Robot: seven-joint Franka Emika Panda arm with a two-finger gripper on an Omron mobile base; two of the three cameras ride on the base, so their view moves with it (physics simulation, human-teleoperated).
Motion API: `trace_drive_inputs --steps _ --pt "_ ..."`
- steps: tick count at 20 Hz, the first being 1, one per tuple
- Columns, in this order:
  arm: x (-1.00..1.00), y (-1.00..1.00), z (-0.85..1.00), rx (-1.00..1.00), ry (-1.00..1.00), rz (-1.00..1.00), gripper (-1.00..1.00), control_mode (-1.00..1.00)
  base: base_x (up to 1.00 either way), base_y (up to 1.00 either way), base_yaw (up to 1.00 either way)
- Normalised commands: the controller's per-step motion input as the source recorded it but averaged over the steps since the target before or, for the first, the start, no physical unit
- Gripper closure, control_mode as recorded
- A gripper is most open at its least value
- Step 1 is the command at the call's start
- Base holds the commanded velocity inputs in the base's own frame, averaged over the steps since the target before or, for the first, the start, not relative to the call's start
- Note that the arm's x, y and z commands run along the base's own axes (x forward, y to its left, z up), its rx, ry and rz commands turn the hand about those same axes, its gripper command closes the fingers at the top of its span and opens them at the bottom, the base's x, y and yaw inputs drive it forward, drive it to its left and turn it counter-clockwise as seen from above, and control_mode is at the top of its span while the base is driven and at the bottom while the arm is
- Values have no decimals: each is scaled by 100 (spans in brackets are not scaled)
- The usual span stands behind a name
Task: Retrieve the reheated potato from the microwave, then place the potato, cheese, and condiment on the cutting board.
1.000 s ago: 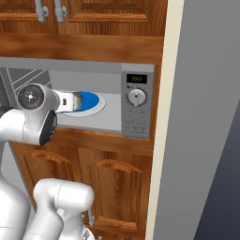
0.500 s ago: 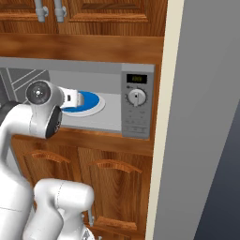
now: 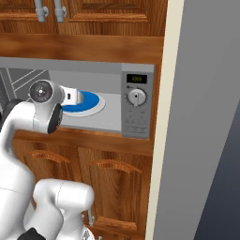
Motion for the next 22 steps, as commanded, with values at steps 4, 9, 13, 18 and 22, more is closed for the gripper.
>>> trace_drive_inputs --steps 4,9,13,18,22 --pt "43 9 0 4 2 0 -100 -100 0 0 0" --pt "32 0 -9 0 4 0 -100 -100 0 0 0" --pt "21 0 -24 0 6 0 -100 -100 0 0 0" --pt "15 0 -21 0 6 0 -100 -100 0 0 0" --pt "15 0 -9 1 0 0 -100 -100 0 0 0"
